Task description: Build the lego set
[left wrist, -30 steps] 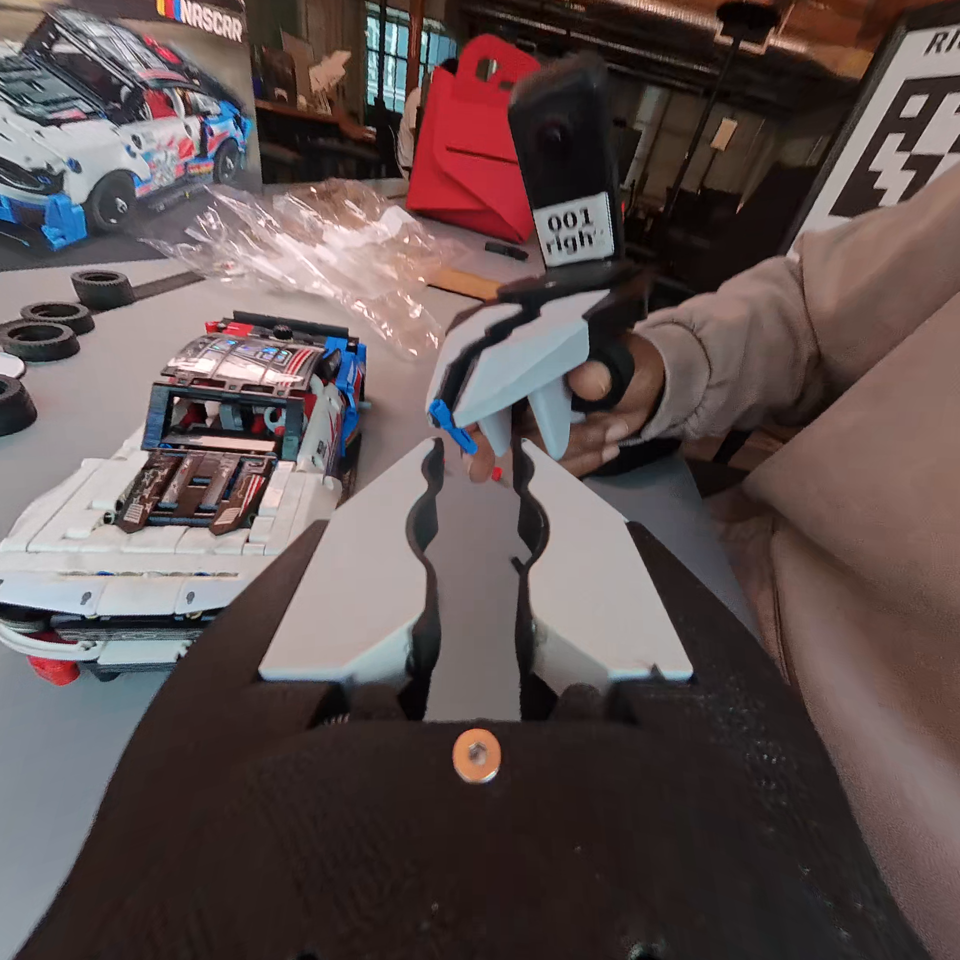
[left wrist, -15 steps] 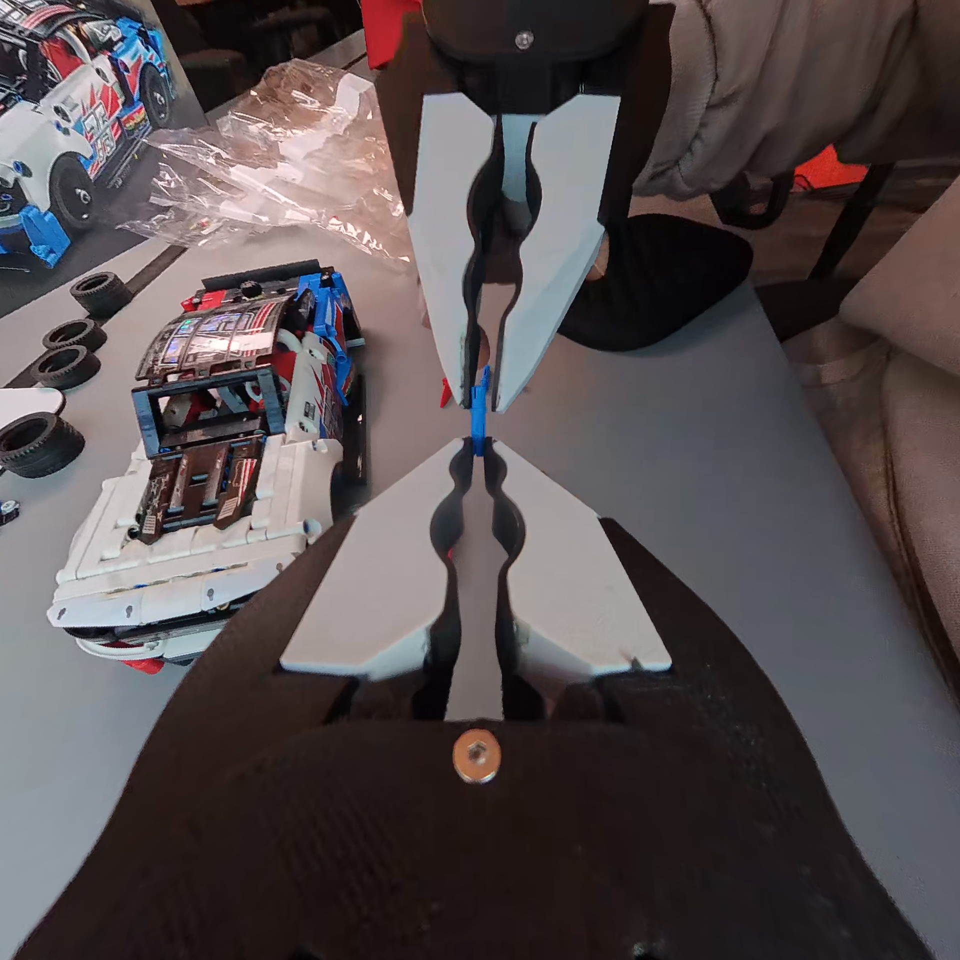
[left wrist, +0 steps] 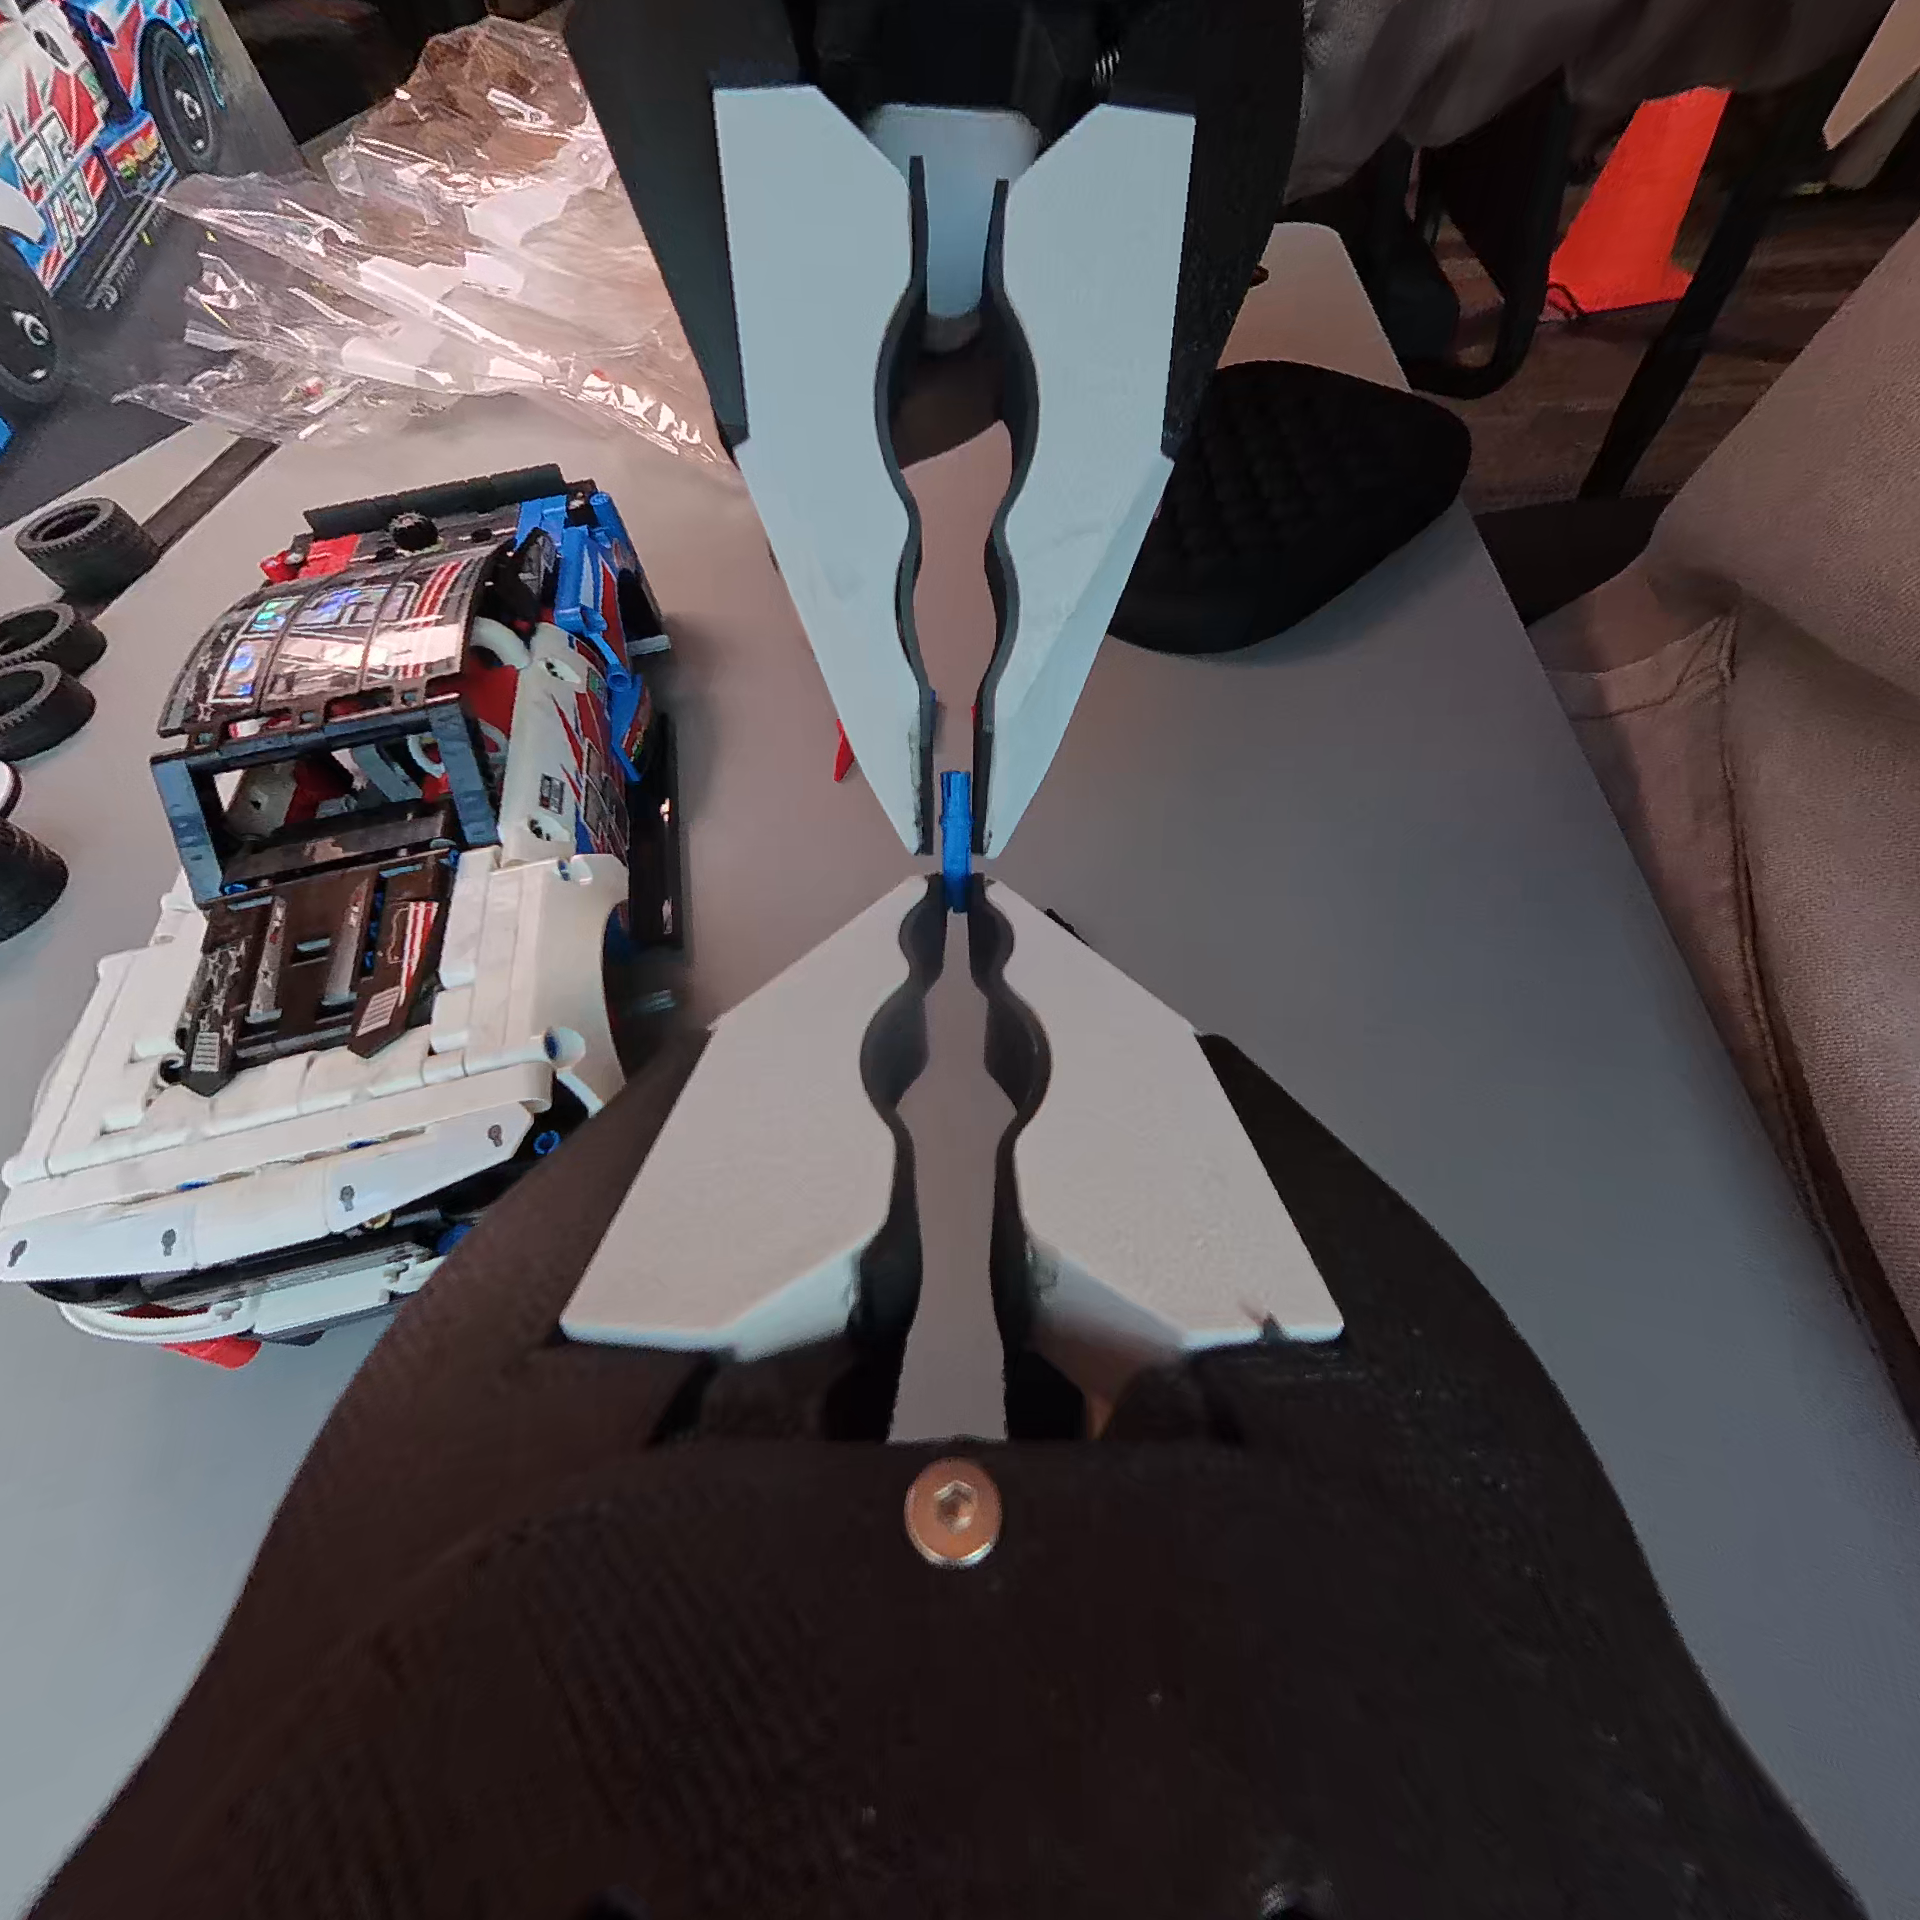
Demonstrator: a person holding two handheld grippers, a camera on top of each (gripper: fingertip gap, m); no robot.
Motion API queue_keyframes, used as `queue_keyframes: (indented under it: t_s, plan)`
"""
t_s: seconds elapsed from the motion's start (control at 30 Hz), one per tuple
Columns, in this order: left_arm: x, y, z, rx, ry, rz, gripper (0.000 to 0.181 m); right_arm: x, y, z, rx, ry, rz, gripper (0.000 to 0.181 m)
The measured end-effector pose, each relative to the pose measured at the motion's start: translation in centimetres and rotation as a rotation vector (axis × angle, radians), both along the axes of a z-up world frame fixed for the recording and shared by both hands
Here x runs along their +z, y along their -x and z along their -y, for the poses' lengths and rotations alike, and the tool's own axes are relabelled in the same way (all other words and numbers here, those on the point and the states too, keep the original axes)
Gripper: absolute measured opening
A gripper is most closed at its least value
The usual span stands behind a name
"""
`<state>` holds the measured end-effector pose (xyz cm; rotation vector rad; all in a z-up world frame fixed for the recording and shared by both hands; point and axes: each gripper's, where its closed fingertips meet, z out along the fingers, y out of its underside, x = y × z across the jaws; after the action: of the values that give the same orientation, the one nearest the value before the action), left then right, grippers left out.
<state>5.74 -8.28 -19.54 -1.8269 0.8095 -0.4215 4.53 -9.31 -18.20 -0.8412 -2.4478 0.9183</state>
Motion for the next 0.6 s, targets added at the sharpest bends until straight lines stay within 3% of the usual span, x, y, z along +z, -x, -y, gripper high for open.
queue_keyframes:
  t_s: [0.23, 0.3, 0.43, 0.6]
  plan:
    - [-0.4, 0.2, -0.2, 0.017, 0.006, -0.014, 0.002, -0.5, 0.2, -0.4, 0.002, -0.047, 0.039, 0.003]
    - [-0.7, 1.0, -0.5, 0.052, 0.024, -0.016, 0.01, -1.0, 0.5, -1.1, -0.021, -0.077, 0.083, 0.003]
    - [-3.3, 3.6, -1.2, 0.132, 0.129, -0.091, 0.023, -3.8, 0.9, -3.2, -0.065, -0.142, 0.224, 0.003]
    - [-5.8, 3.8, -1.4, 0.141, 0.206, -0.17, 0.023, -6.0, 1.0, -3.5, -0.058, -0.187, 0.323, 0.002]
